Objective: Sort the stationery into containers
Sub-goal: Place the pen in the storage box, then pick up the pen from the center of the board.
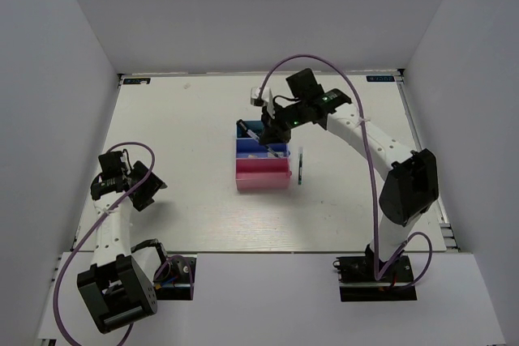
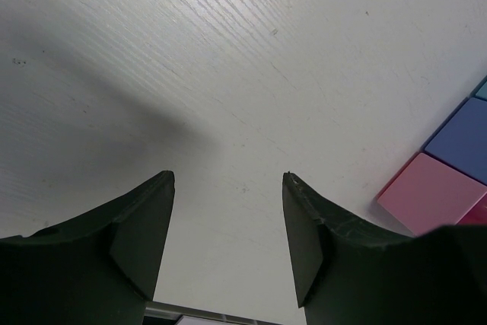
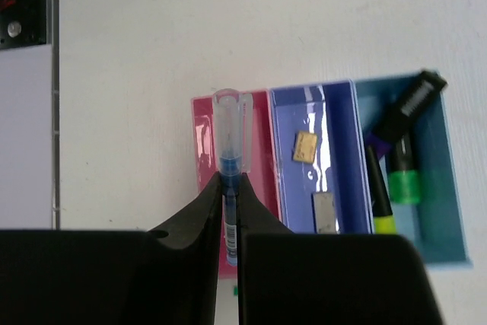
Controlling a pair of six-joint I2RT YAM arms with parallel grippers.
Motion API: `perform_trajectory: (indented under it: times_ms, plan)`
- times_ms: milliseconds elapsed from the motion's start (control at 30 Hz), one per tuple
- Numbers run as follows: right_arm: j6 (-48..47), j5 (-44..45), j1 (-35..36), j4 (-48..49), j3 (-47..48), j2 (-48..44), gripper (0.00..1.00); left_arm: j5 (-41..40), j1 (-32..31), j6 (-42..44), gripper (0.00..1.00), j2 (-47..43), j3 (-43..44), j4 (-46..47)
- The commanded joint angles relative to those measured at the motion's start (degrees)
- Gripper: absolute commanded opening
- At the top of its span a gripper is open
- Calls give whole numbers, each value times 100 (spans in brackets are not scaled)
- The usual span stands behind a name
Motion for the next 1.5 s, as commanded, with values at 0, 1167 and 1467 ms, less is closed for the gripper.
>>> perform_trajectory:
  times_ms: [0, 1167, 1467]
  plan:
    - [-876, -230, 205, 220, -134, 203, 0, 9, 3, 74, 69, -12, -9, 55]
    - [4295, 5080, -144, -455, -512, -447, 28, 159, -15, 30, 69, -117, -26, 90]
    - [5670, 4314, -717, -1062, -653, 273, 17, 106, -32, 47, 69, -74, -18, 81]
